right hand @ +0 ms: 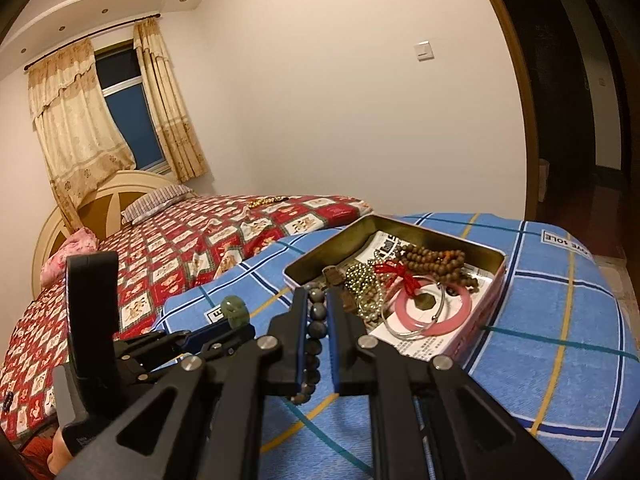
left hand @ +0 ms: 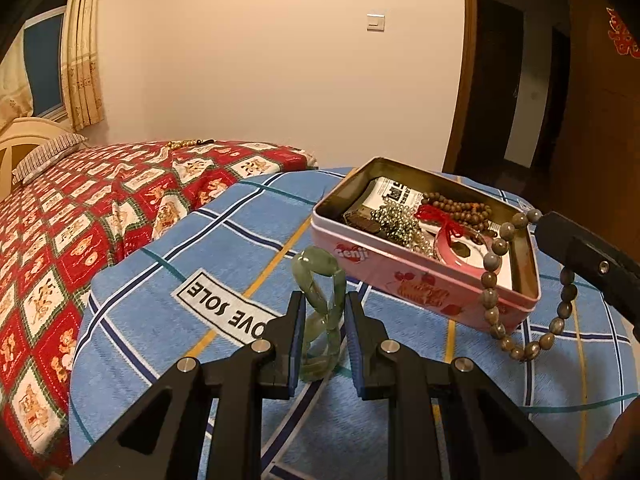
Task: Organize jewelry
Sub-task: 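Carry the grey bracelet and jade bangle over the tin with both tools, then release the grey bracelet into the tin with the right tool while the left releases the jade bangle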
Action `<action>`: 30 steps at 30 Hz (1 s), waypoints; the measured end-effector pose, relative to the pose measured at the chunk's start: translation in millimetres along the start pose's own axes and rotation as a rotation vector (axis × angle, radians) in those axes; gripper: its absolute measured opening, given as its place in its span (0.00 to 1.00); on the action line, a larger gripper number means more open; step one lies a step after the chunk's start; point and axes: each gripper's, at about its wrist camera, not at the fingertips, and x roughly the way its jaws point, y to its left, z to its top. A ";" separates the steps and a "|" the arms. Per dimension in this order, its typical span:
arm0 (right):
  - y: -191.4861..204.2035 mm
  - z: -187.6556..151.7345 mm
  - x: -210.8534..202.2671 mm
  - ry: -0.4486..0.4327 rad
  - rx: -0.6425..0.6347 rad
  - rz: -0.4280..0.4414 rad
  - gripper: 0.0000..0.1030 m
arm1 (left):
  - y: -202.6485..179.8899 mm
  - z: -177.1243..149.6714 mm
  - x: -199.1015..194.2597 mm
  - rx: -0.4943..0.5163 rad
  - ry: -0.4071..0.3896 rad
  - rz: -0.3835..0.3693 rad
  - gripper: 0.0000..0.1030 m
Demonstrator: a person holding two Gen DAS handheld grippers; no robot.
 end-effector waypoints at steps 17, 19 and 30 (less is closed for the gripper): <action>-28.0 23.9 -2.5 -0.036 0.058 -0.042 0.12 | -29.0 34.9 6.7 0.010 -0.086 -0.100 0.19; -30.4 30.9 -0.4 -0.051 0.056 -0.047 0.12 | -37.5 44.1 11.4 0.014 -0.099 -0.112 0.19; -60.6 58.4 41.3 -0.071 0.089 -0.100 0.12 | -59.5 76.2 48.3 0.019 -0.112 -0.126 0.19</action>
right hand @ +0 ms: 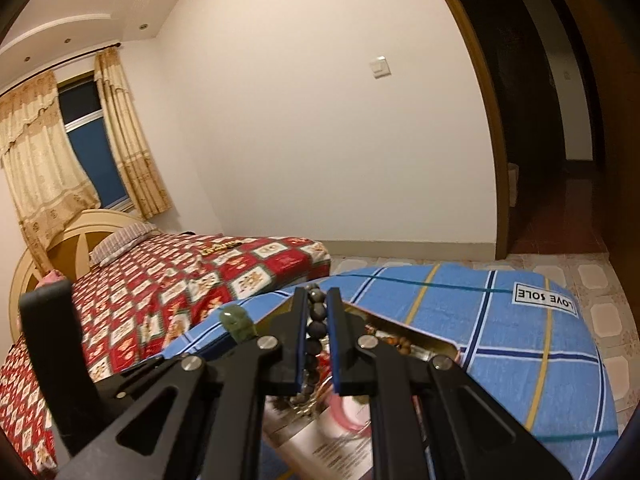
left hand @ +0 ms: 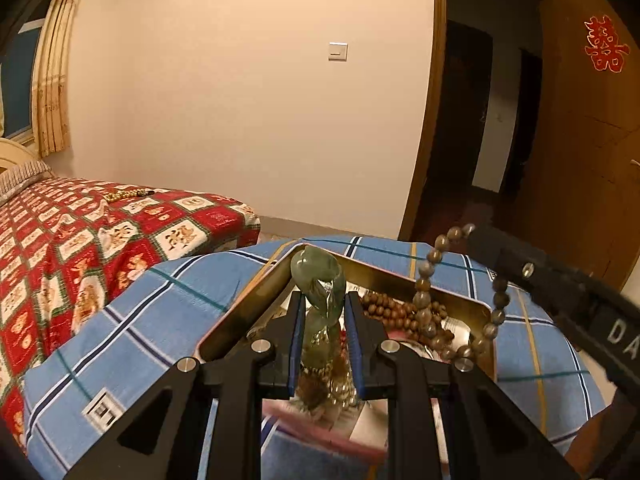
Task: Organize jewelry
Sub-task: 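Release the grey bracelet into the tin with the right tool while the left releases the jade bangle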
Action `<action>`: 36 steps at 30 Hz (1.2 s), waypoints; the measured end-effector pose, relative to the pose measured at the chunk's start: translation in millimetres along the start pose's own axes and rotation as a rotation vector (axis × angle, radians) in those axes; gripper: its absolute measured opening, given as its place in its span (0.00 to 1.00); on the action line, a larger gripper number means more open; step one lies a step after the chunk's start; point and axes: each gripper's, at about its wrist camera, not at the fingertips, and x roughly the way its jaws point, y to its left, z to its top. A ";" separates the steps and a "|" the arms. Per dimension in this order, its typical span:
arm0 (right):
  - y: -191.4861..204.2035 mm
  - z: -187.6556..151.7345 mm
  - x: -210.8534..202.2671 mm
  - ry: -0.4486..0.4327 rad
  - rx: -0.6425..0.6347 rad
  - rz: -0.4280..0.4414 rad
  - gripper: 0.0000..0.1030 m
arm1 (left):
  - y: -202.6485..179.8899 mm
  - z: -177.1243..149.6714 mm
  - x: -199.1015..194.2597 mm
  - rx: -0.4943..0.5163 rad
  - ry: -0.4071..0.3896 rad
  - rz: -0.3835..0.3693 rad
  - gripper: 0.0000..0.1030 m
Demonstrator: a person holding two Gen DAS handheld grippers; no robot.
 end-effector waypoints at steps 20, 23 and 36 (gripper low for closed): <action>-66.8 -10.6 30.3 0.128 0.204 -0.014 0.12 | 4.0 7.2 34.2 0.001 0.022 -0.129 0.18; -69.6 -9.6 28.0 0.122 0.216 -0.005 0.12 | 15.7 9.7 29.9 -0.053 0.009 -0.226 0.18; -69.0 -12.8 37.1 0.160 0.239 0.026 0.12 | 0.5 5.0 34.8 0.023 0.059 -0.147 0.18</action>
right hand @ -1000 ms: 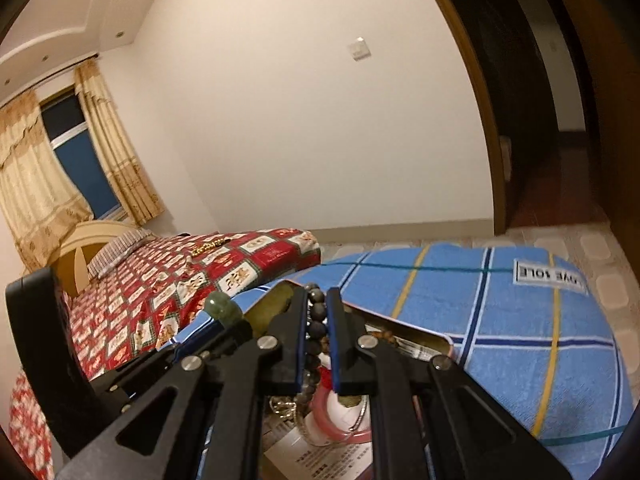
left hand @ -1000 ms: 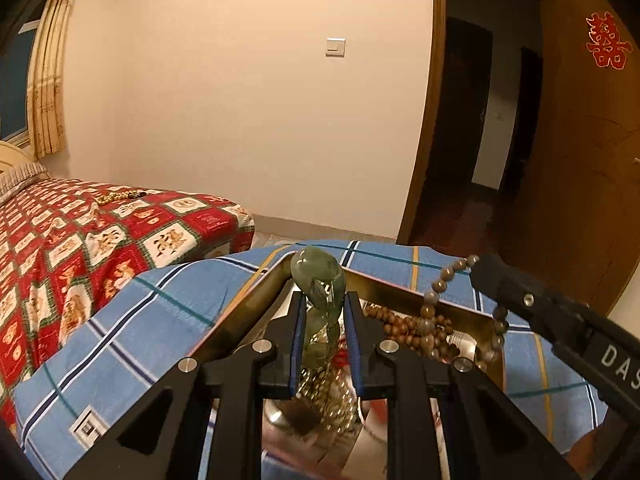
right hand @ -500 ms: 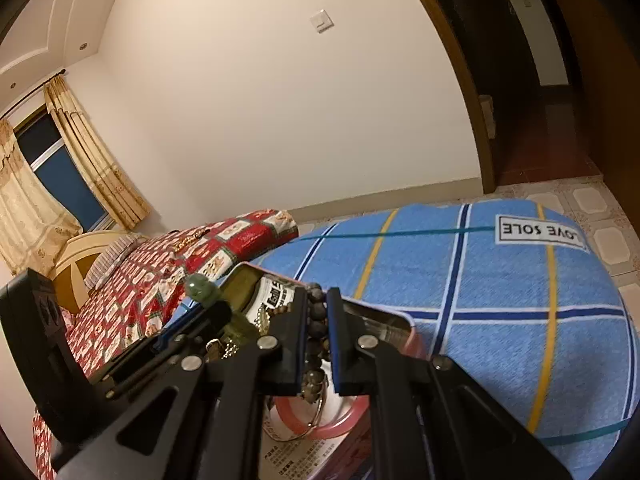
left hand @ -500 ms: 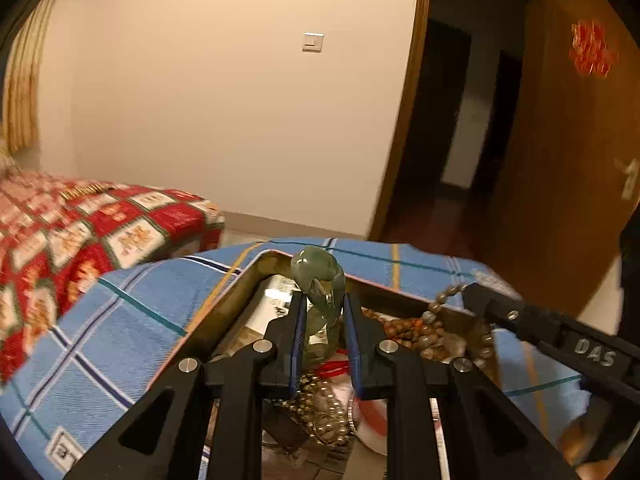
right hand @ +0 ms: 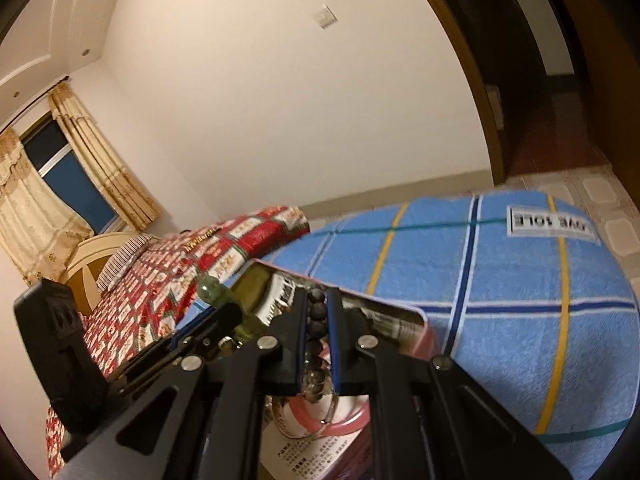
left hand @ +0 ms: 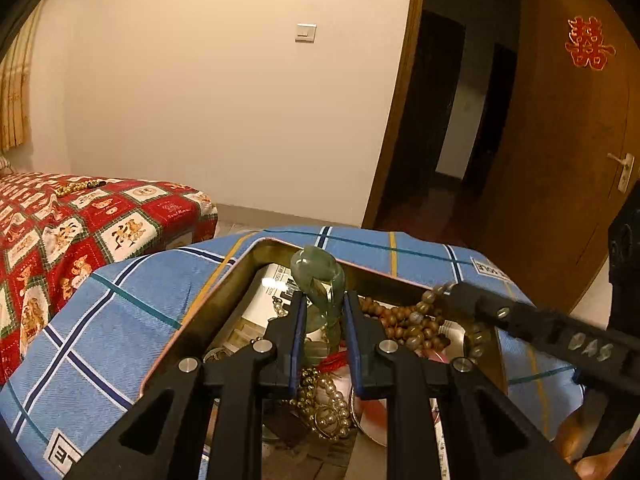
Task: Organize jewelry
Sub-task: 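Release the grey bracelet into the tin with the right tool while the left releases the jade bangle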
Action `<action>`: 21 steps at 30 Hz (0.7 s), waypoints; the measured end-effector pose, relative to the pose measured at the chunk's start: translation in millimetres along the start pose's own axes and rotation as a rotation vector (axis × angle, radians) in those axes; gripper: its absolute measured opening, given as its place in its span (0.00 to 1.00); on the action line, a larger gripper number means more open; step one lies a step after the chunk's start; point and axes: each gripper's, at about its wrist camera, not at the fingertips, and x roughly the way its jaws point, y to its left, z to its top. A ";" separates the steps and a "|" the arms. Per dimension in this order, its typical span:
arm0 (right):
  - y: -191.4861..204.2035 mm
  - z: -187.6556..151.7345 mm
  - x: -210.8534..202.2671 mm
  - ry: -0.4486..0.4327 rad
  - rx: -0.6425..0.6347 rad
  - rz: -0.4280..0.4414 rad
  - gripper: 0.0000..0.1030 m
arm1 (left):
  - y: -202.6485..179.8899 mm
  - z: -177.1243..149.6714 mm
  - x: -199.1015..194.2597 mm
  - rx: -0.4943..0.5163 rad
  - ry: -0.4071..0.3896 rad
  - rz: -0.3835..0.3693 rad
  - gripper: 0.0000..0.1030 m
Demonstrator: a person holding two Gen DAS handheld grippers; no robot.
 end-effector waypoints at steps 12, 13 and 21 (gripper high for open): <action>7.8 -9.3 12.9 0.043 -0.078 -0.113 0.31 | 2.8 -9.5 9.3 0.020 0.054 0.132 0.37; 7.8 -9.0 10.7 0.028 -0.077 -0.116 0.48 | 3.5 -9.1 7.5 0.015 0.043 0.141 0.48; 14.2 -7.2 -11.6 -0.126 -0.127 -0.212 0.72 | 6.4 -11.0 -6.2 0.007 -0.026 0.214 0.61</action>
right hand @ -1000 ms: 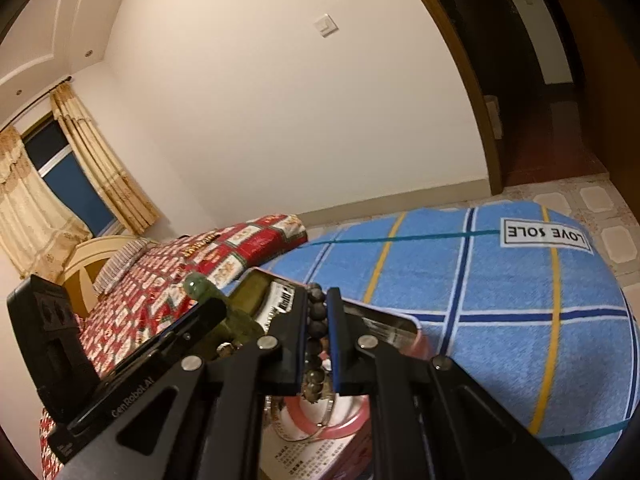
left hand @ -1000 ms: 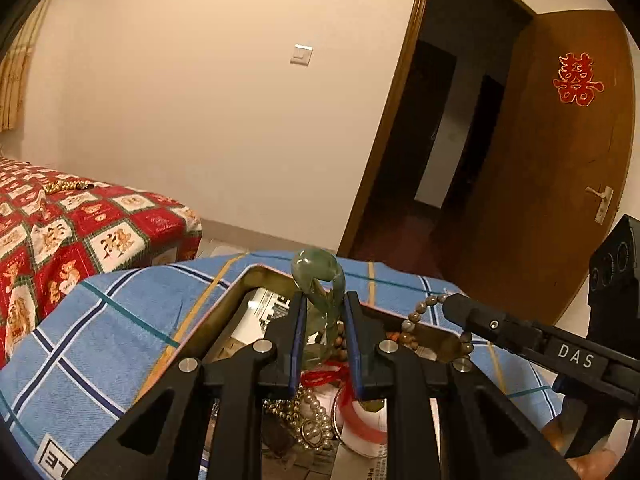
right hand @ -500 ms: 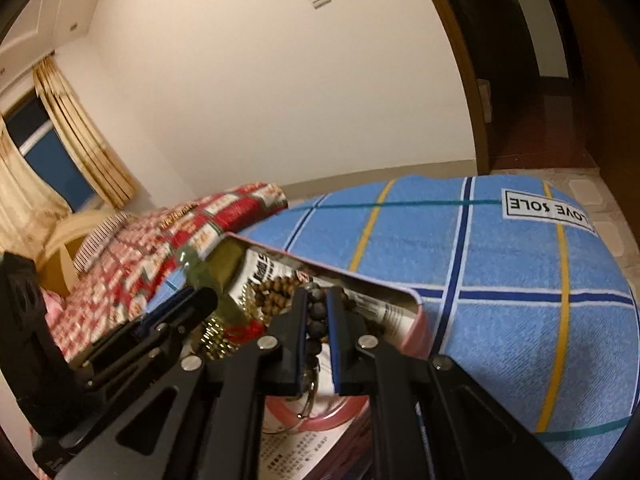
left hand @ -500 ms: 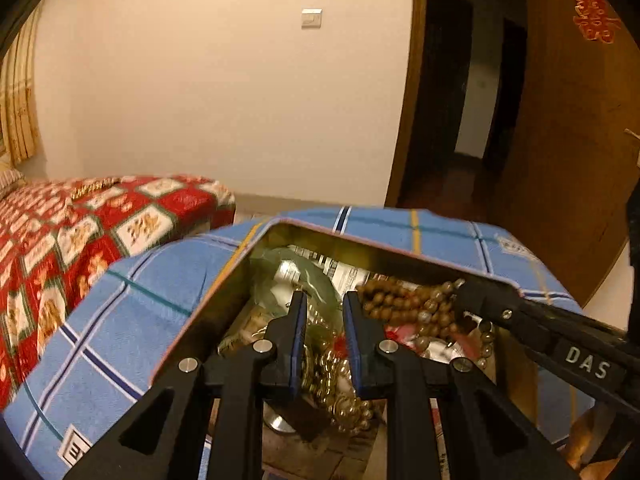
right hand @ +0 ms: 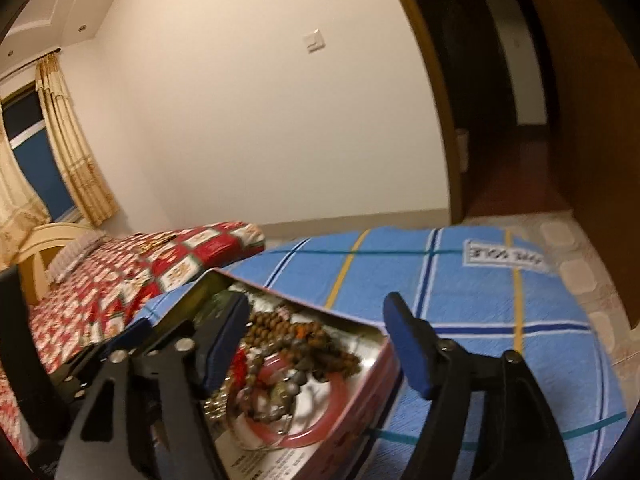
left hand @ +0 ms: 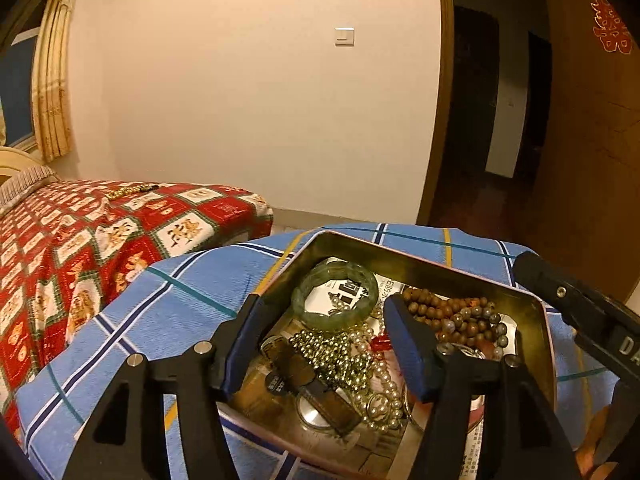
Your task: Organize jewelry
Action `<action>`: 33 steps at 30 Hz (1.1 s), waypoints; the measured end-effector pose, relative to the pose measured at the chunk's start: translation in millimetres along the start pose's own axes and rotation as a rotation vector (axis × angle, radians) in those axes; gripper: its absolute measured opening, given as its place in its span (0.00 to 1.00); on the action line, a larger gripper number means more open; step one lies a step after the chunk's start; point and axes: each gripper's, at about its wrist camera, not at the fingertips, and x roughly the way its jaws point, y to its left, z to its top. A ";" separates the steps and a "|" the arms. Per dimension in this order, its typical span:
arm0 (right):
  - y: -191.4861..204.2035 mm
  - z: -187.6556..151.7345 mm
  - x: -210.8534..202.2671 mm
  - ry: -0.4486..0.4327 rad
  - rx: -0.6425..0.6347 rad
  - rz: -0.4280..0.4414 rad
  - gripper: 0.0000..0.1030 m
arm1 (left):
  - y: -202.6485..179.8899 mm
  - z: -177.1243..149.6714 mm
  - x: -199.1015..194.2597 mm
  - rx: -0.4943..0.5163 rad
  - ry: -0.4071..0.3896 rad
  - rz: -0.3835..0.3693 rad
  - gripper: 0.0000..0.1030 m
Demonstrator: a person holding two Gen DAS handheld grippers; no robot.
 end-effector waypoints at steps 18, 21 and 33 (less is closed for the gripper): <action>33.9 -13.9 -25.2 -0.189 -0.197 -0.156 0.93 | 23.3 -23.0 -47.3 -0.072 -0.111 0.164 0.61; 40.7 -19.5 -31.0 -0.195 -0.224 -0.171 0.95 | 29.7 -25.6 -52.5 -0.102 -0.128 0.185 0.61; 42.3 -39.4 -60.5 -0.206 -0.193 -0.181 0.96 | 24.3 -44.7 -81.0 -0.071 -0.139 0.205 0.62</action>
